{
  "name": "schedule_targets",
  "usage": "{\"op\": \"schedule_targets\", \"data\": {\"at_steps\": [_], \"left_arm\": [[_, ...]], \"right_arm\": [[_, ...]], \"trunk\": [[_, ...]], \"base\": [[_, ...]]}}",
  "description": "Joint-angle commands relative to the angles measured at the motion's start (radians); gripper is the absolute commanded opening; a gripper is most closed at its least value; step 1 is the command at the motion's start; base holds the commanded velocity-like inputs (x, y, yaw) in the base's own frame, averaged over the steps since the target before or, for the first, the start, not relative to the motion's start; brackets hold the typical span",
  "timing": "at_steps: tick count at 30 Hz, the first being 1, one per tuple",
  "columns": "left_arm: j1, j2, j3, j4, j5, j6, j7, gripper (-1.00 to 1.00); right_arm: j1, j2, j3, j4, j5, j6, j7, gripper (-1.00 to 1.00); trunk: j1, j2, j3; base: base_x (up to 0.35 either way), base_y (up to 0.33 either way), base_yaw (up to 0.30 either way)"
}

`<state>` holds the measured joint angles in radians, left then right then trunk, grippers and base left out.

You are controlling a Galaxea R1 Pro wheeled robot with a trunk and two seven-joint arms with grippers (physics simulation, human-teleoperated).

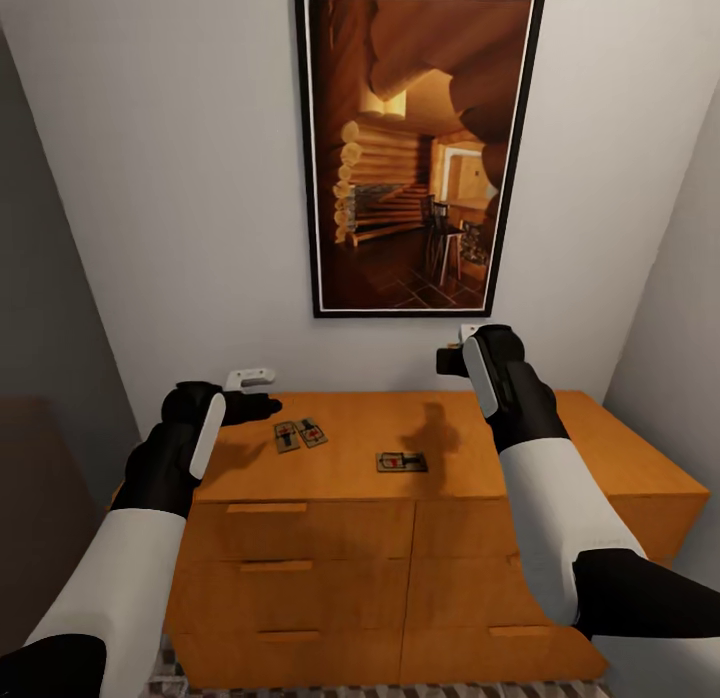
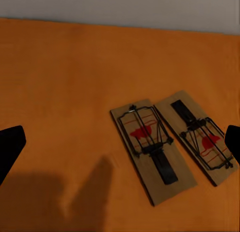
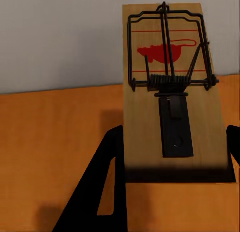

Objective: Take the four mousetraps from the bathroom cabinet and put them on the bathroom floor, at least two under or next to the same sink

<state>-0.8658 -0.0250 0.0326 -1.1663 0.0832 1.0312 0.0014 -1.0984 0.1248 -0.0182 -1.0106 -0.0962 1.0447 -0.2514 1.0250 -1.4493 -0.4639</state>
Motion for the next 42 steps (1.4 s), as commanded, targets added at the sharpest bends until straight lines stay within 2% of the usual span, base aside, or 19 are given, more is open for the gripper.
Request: {"op": "schedule_targets", "data": {"at_steps": [1,10,18,34,42], "left_arm": [[-0.001,-0.001,0.003,0.001,0.004,0.004,0.000,1.00],[-0.001,-0.001,0.003,0.009,0.004,0.004,0.000,1.00],[-0.001,-0.001,0.004,0.011,0.004,0.004,0.000,1.00],[-0.001,-0.001,0.003,0.019,0.003,0.003,0.000,1.00],[-0.001,-0.001,0.003,0.019,0.003,0.003,0.000,1.00]], "right_arm": [[-0.001,0.001,-0.002,-0.001,-0.011,0.003,-0.008,-1.00],[0.000,0.001,-0.002,-0.002,-0.012,0.003,-0.008,-1.00],[0.000,0.001,-0.002,-0.002,-0.009,0.003,-0.008,-1.00],[0.000,0.001,-0.002,-0.008,-0.010,0.003,-0.008,-1.00],[0.000,0.000,-0.002,-0.004,-0.011,0.003,-0.008,-1.00]], "trunk": [[0.000,-0.001,-0.001],[0.000,-0.001,0.001],[0.000,-0.001,0.002],[0.000,-0.001,0.002],[0.000,-0.001,0.002]], "base": [[0.000,0.000,0.234],[0.000,0.000,0.241],[0.000,-0.016,0.053],[0.000,-0.242,0.003],[0.000,-0.062,0.090]]}}
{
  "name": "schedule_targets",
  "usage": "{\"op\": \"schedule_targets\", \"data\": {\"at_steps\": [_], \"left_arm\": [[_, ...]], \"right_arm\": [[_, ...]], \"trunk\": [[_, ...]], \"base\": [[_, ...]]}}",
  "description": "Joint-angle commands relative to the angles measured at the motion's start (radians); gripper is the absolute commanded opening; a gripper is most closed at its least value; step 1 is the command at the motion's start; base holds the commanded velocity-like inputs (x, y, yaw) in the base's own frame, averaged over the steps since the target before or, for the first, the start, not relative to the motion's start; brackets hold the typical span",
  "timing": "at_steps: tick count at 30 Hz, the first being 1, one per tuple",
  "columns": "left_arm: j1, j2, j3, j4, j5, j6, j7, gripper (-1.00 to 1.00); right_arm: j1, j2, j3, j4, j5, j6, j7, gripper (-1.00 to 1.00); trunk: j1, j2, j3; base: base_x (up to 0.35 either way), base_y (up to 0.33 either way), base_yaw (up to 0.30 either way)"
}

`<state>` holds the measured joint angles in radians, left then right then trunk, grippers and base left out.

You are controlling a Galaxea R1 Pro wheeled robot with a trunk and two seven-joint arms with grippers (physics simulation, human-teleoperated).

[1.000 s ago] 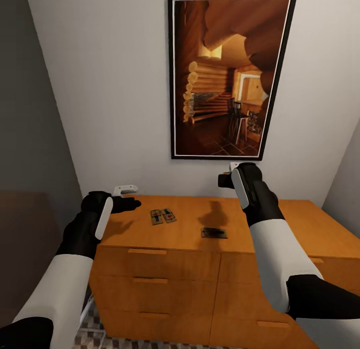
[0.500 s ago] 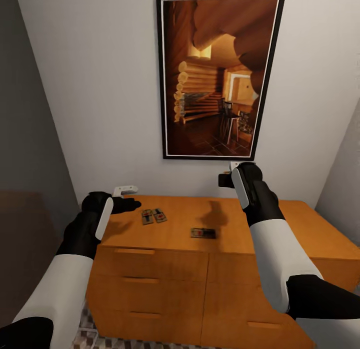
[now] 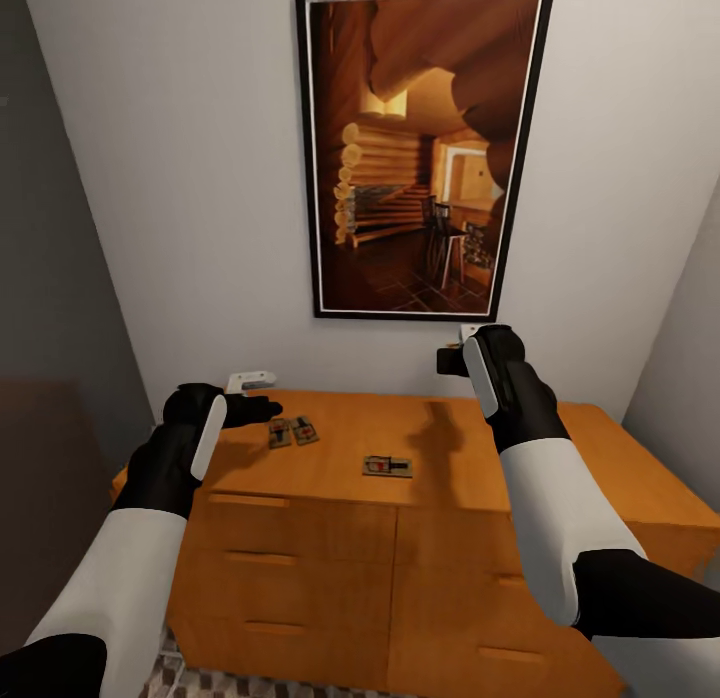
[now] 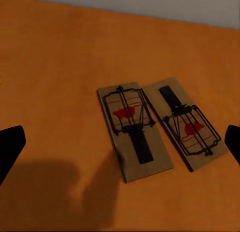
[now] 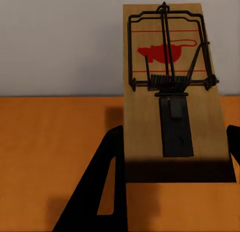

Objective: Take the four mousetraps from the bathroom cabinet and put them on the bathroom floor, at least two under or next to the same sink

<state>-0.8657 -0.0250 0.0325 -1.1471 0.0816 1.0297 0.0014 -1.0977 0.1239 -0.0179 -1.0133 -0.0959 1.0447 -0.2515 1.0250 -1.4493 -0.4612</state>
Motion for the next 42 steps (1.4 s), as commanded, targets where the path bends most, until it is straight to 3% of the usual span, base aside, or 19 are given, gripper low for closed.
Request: {"op": "schedule_targets", "data": {"at_steps": [1,20,24,28,31,42], "left_arm": [[-0.001,-0.001,0.003,0.000,0.004,0.004,0.000,1.00],[-0.001,-0.003,0.004,0.038,0.003,0.002,0.003,1.00],[-0.001,-0.005,0.006,0.075,0.001,-0.037,0.007,1.00],[-0.001,-0.030,0.007,0.139,0.000,-0.121,0.027,1.00],[0.000,-0.092,0.002,0.177,0.000,-0.151,0.109,1.00],[-0.001,-0.106,0.002,0.149,0.000,-0.152,0.134,1.00]], "right_arm": [[-0.001,0.001,-0.002,-0.001,-0.011,0.003,-0.008,-1.00],[-0.001,0.000,-0.002,0.001,-0.011,0.003,-0.008,-1.00],[-0.001,0.000,-0.002,0.001,-0.010,0.003,-0.008,-1.00],[-0.001,0.000,-0.003,0.001,-0.009,0.003,-0.008,-1.00],[-0.001,-0.006,-0.003,0.001,-0.009,0.003,-0.008,-1.00],[-0.001,-0.012,-0.002,0.001,-0.010,0.003,-0.008,-1.00]], "trunk": [[0.000,-0.001,-0.001],[0.000,-0.001,-0.001],[0.000,-0.001,-0.001],[0.000,-0.001,-0.001],[0.000,-0.001,-0.001],[0.000,-0.001,-0.001]], "base": [[0.000,-0.014,0.219],[0.000,-0.002,0.071],[0.000,0.000,0.000],[0.000,0.000,0.000],[0.000,0.000,0.000],[0.000,0.000,0.000]]}}
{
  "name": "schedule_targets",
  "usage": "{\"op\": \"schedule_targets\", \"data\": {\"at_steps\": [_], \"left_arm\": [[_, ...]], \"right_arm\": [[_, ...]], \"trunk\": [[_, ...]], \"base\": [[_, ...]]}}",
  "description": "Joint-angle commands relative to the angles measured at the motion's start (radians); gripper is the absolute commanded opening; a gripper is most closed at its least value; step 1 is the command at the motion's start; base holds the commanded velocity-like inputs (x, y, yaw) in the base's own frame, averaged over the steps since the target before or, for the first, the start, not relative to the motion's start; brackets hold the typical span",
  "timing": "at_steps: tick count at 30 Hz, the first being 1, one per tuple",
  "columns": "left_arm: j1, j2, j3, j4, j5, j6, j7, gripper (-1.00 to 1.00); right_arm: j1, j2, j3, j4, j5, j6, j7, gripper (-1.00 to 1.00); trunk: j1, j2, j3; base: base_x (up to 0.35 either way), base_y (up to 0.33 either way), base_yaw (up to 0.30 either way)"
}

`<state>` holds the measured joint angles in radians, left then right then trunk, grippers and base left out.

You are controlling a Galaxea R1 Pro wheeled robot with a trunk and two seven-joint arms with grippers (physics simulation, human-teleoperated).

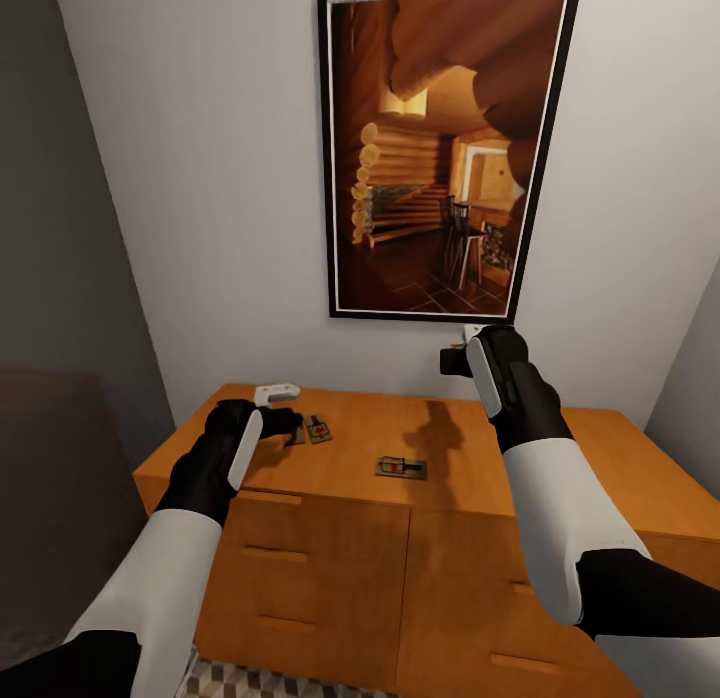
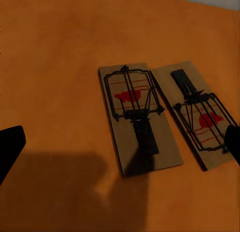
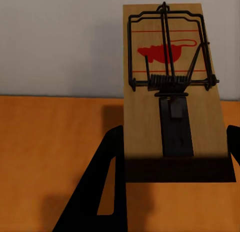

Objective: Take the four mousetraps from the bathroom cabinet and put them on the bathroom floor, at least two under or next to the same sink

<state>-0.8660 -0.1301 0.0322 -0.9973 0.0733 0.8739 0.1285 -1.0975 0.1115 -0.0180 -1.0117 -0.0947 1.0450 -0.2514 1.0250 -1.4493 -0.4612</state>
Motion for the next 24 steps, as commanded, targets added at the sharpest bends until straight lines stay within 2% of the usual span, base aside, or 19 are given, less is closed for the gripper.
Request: {"op": "schedule_targets", "data": {"at_steps": [1,8,15,24], "left_arm": [[-0.001,-0.001,0.002,-0.002,0.008,0.004,0.007,1.00],[-0.001,-0.013,0.001,-0.015,0.004,0.008,0.021,1.00],[-0.001,-0.021,0.001,-0.046,0.001,0.015,0.068,1.00],[-0.001,-0.020,0.002,-0.051,-0.002,0.026,0.086,1.00]], "right_arm": [[-0.001,0.001,-0.002,-0.001,-0.011,0.002,-0.008,-1.00],[-0.001,-0.001,-0.003,-0.001,-0.011,0.002,-0.008,-1.00],[-0.001,-0.001,-0.003,-0.003,-0.010,0.002,-0.008,-1.00],[-0.001,-0.001,-0.002,-0.004,-0.010,0.002,-0.008,-1.00]], "trunk": [[0.000,-0.001,-0.001],[0.000,-0.001,-0.001],[0.000,-0.001,0.003],[0.000,-0.001,0.007]], "base": [[0.000,0.000,0.000],[0.000,0.000,0.047],[0.000,0.000,0.224],[0.000,0.000,0.220]]}}
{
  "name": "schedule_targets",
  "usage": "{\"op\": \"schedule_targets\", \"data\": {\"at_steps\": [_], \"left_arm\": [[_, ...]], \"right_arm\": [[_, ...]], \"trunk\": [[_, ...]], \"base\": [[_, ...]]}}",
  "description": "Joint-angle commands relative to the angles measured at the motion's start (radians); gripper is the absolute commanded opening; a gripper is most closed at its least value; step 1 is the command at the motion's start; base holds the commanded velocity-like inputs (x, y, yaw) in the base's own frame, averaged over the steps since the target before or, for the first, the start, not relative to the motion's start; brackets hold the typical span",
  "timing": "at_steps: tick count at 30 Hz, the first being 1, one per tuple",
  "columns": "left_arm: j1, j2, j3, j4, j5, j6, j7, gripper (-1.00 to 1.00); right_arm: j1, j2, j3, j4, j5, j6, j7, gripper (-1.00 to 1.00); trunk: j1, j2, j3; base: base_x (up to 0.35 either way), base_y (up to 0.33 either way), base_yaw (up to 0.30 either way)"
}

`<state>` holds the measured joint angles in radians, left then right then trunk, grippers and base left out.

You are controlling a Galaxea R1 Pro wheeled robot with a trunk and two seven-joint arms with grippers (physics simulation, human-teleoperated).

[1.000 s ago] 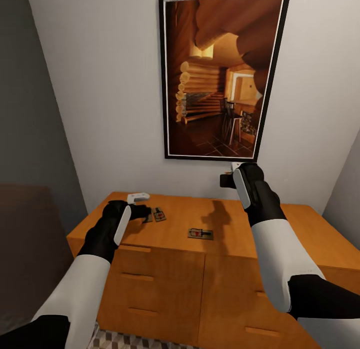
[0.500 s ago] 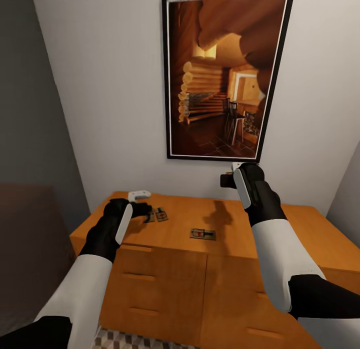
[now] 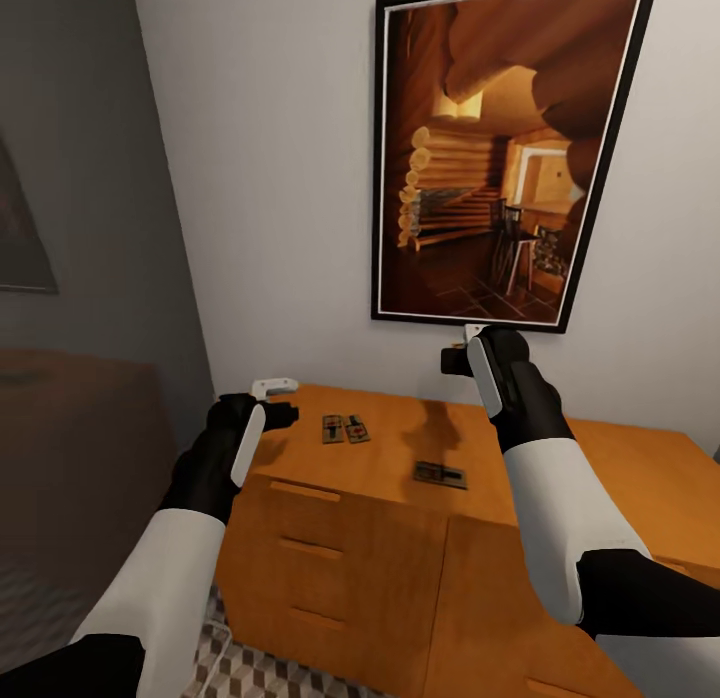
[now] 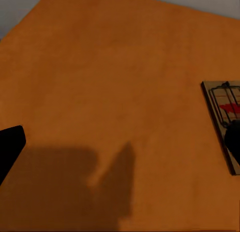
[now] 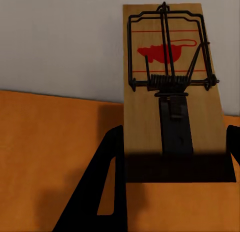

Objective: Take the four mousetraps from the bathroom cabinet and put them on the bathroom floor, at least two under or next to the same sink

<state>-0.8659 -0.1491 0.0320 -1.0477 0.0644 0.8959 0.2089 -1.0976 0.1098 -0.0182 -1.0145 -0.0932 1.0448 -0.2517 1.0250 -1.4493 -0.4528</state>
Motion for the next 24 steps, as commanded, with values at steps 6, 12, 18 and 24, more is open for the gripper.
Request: {"op": "schedule_targets", "data": {"at_steps": [6,12,18,24], "left_arm": [[-0.001,-0.002,-0.001,-0.006,0.007,0.034,0.007,1.00],[-0.001,-0.004,-0.002,-0.011,0.008,0.042,0.009,1.00],[-0.001,-0.004,-0.003,-0.011,0.008,0.043,0.010,1.00],[-0.001,-0.003,-0.002,-0.012,0.007,0.043,0.010,1.00]], "right_arm": [[-0.001,0.001,-0.002,-0.001,-0.010,0.002,-0.008,-1.00],[-0.001,0.001,-0.002,-0.001,-0.009,0.002,-0.008,-1.00],[-0.001,0.001,-0.002,-0.001,-0.008,0.002,-0.008,-1.00],[-0.001,0.001,-0.002,-0.003,-0.007,0.002,-0.008,-1.00]], "trunk": [[0.000,-0.001,-0.001],[0.000,-0.001,-0.001],[0.000,-0.001,-0.001],[0.000,-0.001,-0.001]], "base": [[0.000,0.000,0.045],[0.000,-0.035,0.008],[0.000,-0.218,0.001],[0.000,-0.196,0.000]]}}
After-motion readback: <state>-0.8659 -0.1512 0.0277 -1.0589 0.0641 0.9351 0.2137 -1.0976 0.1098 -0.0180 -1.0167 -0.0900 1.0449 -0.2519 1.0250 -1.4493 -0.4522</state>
